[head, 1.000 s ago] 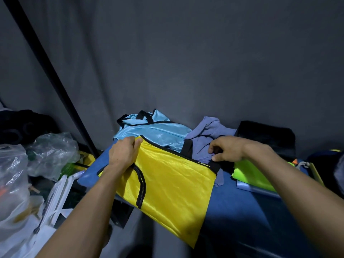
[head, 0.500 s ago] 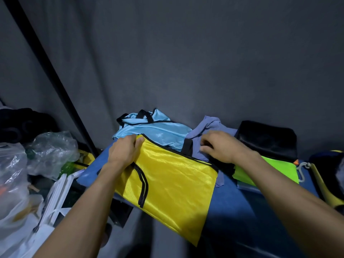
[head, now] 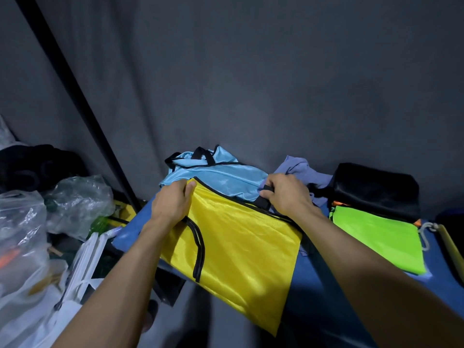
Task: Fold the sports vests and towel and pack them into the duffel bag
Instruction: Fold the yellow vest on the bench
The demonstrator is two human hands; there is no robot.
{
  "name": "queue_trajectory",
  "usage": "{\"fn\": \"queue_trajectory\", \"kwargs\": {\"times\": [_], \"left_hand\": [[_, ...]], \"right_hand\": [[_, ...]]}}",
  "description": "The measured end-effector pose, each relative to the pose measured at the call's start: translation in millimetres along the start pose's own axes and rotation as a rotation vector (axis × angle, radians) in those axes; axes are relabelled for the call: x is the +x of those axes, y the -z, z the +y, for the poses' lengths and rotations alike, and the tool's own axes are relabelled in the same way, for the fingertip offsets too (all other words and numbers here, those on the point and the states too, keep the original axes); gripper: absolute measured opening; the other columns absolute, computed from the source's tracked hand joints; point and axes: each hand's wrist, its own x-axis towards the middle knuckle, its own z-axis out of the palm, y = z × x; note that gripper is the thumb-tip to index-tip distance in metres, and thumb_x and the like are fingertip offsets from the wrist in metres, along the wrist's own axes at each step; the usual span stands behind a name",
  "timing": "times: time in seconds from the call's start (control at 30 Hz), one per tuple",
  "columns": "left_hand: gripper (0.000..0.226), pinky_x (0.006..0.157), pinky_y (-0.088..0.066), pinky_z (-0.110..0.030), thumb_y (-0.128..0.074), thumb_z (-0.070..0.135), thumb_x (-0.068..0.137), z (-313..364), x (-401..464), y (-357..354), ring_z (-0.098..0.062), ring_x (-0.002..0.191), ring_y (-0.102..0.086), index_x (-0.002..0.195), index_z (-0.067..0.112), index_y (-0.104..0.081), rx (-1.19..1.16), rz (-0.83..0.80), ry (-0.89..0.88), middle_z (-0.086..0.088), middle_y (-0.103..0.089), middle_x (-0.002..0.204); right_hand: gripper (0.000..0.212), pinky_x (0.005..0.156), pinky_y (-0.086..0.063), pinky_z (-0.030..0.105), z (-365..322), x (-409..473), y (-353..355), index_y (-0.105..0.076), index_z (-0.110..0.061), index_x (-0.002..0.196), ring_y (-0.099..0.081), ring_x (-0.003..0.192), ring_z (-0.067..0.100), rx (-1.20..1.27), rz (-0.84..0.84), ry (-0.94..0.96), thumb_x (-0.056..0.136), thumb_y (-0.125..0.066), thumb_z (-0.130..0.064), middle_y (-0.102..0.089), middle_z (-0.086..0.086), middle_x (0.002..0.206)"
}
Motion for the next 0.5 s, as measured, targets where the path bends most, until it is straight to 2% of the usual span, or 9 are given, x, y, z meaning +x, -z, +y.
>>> {"fn": "queue_trajectory", "kwargs": {"times": [0.1, 0.2, 0.3, 0.37, 0.43, 0.5], "left_hand": [[0.047, 0.057, -0.03, -0.036, -0.033, 0.047, 0.108, 2, 0, 0, -0.02, 0.063, -0.045, 0.074, 0.016, -0.042, 0.006, 0.0, 0.028, -0.002, -0.051, 0.068], [0.049, 0.059, -0.033, -0.036, -0.032, 0.05, 0.107, 2, 2, 0, -0.024, 0.067, -0.049, 0.074, 0.015, -0.044, 0.032, -0.006, 0.017, -0.002, -0.052, 0.068], [0.051, 0.057, -0.032, -0.036, -0.035, 0.051, 0.107, 3, 4, 3, -0.022, 0.062, -0.047, 0.07, 0.016, -0.041, -0.016, 0.018, 0.011, 0.0, -0.049, 0.064], [0.052, 0.057, -0.031, -0.036, -0.04, 0.05, 0.106, 4, 5, 7, -0.021, 0.058, -0.043, 0.067, 0.017, -0.038, -0.074, 0.04, 0.016, 0.0, -0.047, 0.061], [0.053, 0.056, -0.032, -0.035, -0.044, 0.051, 0.105, 4, 6, 10, -0.023, 0.058, -0.044, 0.066, 0.016, -0.039, -0.102, 0.059, 0.029, -0.001, -0.047, 0.06], [0.053, 0.055, -0.033, -0.034, -0.045, 0.053, 0.104, -1, 7, 7, -0.026, 0.061, -0.049, 0.067, 0.015, -0.043, -0.061, 0.067, 0.045, -0.001, -0.05, 0.061]], "right_hand": [[0.02, 0.066, -0.044, 0.035, -1, -3, 0, -0.054, -0.023, 0.091, -0.064, 0.094, 0.032, -0.016, -0.004, 0.02, 0.097, -0.065, -0.038, -0.07, 0.007, 0.1], [0.019, 0.075, -0.052, 0.04, -4, -14, 7, -0.06, -0.021, 0.107, -0.062, 0.1, 0.028, -0.008, 0.088, 0.131, 0.098, -0.062, -0.037, -0.065, 0.002, 0.113], [0.03, 0.081, -0.044, 0.039, -12, -36, 10, -0.061, -0.021, 0.118, -0.055, 0.103, 0.024, -0.054, 0.076, 0.351, 0.101, -0.052, -0.044, -0.062, 0.0, 0.114], [0.036, 0.087, -0.037, 0.041, -14, -48, 7, -0.061, -0.022, 0.122, -0.05, 0.109, 0.024, -0.19, 0.006, 0.397, 0.102, -0.048, -0.048, -0.059, 0.0, 0.12], [0.034, 0.092, -0.036, 0.044, -11, -53, -1, -0.06, -0.021, 0.126, -0.048, 0.114, 0.027, -0.315, 0.03, 0.38, 0.104, -0.048, -0.043, -0.056, 0.002, 0.127], [0.025, 0.088, -0.043, 0.046, -10, -58, -5, -0.064, -0.017, 0.121, -0.053, 0.107, 0.03, -0.373, 0.124, 0.373, 0.099, -0.059, -0.029, -0.061, 0.005, 0.121]]}}
